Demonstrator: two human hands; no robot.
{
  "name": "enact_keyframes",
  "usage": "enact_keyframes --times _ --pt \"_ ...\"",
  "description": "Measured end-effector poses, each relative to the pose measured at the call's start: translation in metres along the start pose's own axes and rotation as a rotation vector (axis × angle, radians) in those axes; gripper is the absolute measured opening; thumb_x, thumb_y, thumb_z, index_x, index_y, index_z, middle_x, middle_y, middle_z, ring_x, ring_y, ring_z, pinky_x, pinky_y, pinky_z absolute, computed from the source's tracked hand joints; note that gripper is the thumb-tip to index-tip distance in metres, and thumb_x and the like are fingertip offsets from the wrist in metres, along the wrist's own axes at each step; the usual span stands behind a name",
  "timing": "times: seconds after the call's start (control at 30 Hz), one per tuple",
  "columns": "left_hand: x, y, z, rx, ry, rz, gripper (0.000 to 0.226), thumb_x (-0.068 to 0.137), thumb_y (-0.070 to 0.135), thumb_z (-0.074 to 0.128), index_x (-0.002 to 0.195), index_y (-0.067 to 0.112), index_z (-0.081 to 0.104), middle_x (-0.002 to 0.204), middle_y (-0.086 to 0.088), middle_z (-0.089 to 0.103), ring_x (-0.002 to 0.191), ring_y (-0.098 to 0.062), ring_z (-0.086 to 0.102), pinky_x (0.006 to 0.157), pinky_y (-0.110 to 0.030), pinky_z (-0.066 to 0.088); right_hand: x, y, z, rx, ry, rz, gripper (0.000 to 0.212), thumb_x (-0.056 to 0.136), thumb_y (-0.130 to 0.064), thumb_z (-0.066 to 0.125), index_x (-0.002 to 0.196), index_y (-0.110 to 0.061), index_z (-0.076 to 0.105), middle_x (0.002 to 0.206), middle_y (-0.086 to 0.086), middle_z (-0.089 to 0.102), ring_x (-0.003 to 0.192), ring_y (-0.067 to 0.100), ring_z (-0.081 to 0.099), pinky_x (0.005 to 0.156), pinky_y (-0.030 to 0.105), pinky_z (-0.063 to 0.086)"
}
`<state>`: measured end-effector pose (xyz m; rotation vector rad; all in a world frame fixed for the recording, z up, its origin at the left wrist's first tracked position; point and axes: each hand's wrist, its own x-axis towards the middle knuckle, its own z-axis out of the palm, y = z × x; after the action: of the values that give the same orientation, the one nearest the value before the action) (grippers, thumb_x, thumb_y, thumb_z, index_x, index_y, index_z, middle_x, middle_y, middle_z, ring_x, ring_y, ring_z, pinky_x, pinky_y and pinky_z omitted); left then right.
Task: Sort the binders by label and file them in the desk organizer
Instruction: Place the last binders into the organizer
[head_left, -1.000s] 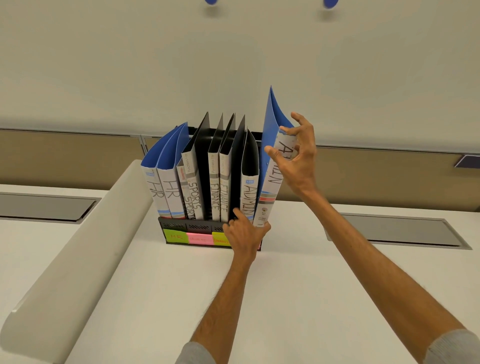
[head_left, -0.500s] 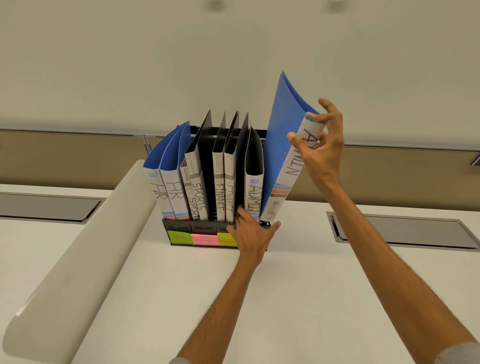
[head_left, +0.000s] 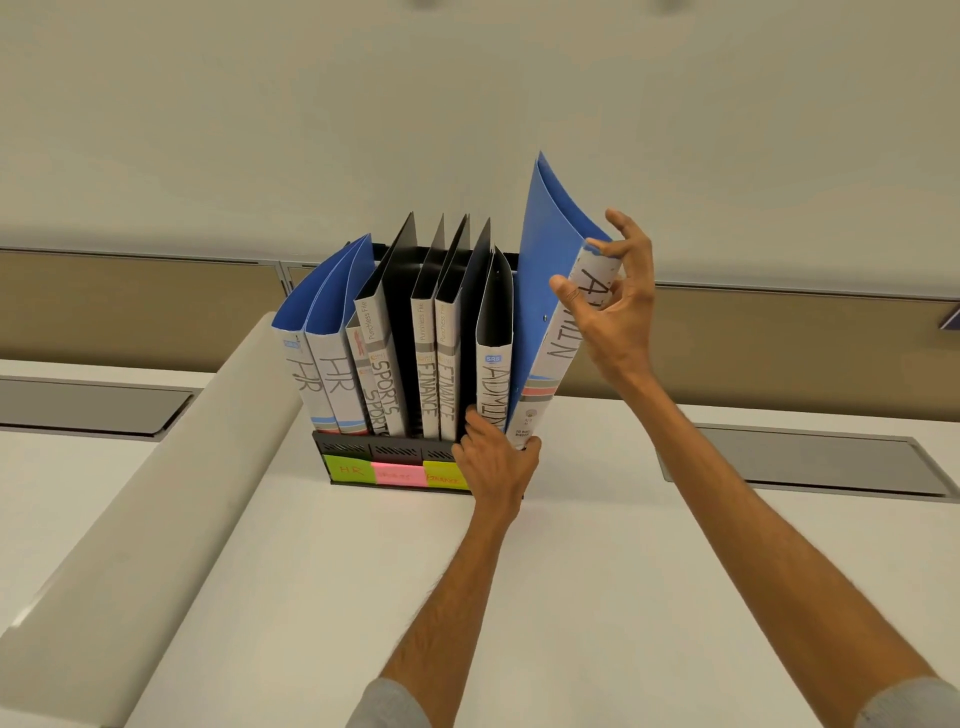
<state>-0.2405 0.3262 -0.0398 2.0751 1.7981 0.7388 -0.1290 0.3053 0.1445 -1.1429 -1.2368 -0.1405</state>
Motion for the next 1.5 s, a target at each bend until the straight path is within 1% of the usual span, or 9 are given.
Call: enact_keyframes --times 0.13,0.3,0.47,0.7,0.8,0.97,1.2,1.37,1.5 --pt "-0.002 -0.003 0.0 -0.077 -0.021 -0.024 0.088 0.072 0.052 0.07 0.133 -0.003 0.037 0.107 -0.016 0.062 0.095 -0.033 0.065 0.07 -0.037 0.054 -0.001 0.006 -0.009 -0.018 0.04 0.027 0.044 0.081 -0.013 0.078 0.106 -0.033 0.049 0.146 0.008 0.041 0.123 0.033 0.053 0.077 0.052 0.058" --pt "-0.001 -0.009 -0.004 -0.067 -0.006 0.014 0.103 0.07 0.073 0.067 0.134 -0.002 0.037 0.111 -0.017 0.064 0.097 -0.032 0.065 0.072 -0.04 0.055 -0.002 0.013 -0.014 -0.036 0.042 0.018 0.041 0.08 -0.016 0.078 0.107 -0.029 0.05 0.145 0.005 0.044 0.124 0.024 0.053 0.08 0.044 0.058" --pt "0.01 -0.021 -0.013 -0.005 -0.049 0.085 0.114 0.06 0.086 0.061 0.134 0.002 0.037 0.107 -0.014 0.069 0.092 -0.032 0.069 0.068 -0.038 0.055 -0.004 0.02 -0.025 -0.045 0.039 0.016 0.043 0.079 -0.021 0.08 0.105 -0.031 0.048 0.143 0.002 0.048 0.117 0.021 0.057 0.073 0.031 0.057" --pt "0.013 -0.028 -0.018 0.005 -0.053 0.151 0.108 0.065 0.08 0.063 0.137 0.003 0.037 0.106 -0.012 0.07 0.089 -0.032 0.07 0.068 -0.038 0.054 -0.007 0.026 -0.033 -0.013 0.058 0.066 0.044 0.078 -0.024 0.081 0.105 -0.027 0.047 0.142 -0.005 0.049 0.112 0.025 0.06 0.073 0.049 0.058" --pt "0.019 -0.036 -0.02 -0.034 -0.055 0.227 0.098 0.07 0.074 0.062 0.134 0.002 0.041 0.104 -0.014 0.071 0.087 -0.036 0.069 0.068 -0.042 0.054 -0.008 0.028 -0.038 -0.011 0.042 0.06 0.045 0.078 -0.024 0.082 0.105 -0.027 0.046 0.143 -0.002 0.049 0.109 0.026 0.061 0.072 0.05 0.059" --pt "0.023 -0.042 -0.024 0.035 -0.053 0.283 0.091 0.079 0.07 0.054 0.138 0.003 0.038 0.094 -0.016 0.073 0.078 -0.035 0.07 0.066 -0.042 0.053 -0.009 0.026 -0.036 -0.051 0.019 0.023 0.047 0.077 -0.028 0.082 0.107 -0.022 0.046 0.14 -0.005 0.05 0.102 0.028 0.062 0.066 0.034 0.059" --pt "0.018 -0.042 -0.027 0.091 -0.077 0.298 0.078 0.086 0.064 0.053 0.134 0.004 0.039 0.1 -0.014 0.073 0.076 -0.03 0.071 0.06 -0.035 0.051 -0.008 0.009 -0.021 -0.143 -0.031 -0.012 0.068 0.077 -0.032 0.083 0.131 -0.007 0.05 0.121 0.001 0.054 0.095 0.021 0.06 0.067 0.031 0.058" --pt "0.017 -0.043 -0.027 0.052 -0.103 0.301 0.074 0.089 0.062 0.052 0.135 0.006 0.036 0.116 -0.012 0.069 0.087 -0.032 0.071 0.069 -0.039 0.056 -0.005 -0.005 0.001 -0.191 -0.162 -0.069 0.069 0.077 -0.027 0.083 0.129 0.004 0.049 0.133 0.012 0.052 0.1 0.015 0.056 0.074 0.009 0.052" --pt "0.017 -0.045 -0.028 0.038 -0.089 0.272 0.077 0.087 0.061 0.058 0.137 0.009 0.033 0.112 -0.009 0.071 0.088 -0.031 0.07 0.071 -0.039 0.055 -0.006 -0.01 0.012 -0.229 -0.187 -0.109 0.065 0.077 -0.029 0.081 0.125 0.002 0.051 0.134 0.017 0.051 0.105 0.016 0.054 0.075 0.003 0.049"
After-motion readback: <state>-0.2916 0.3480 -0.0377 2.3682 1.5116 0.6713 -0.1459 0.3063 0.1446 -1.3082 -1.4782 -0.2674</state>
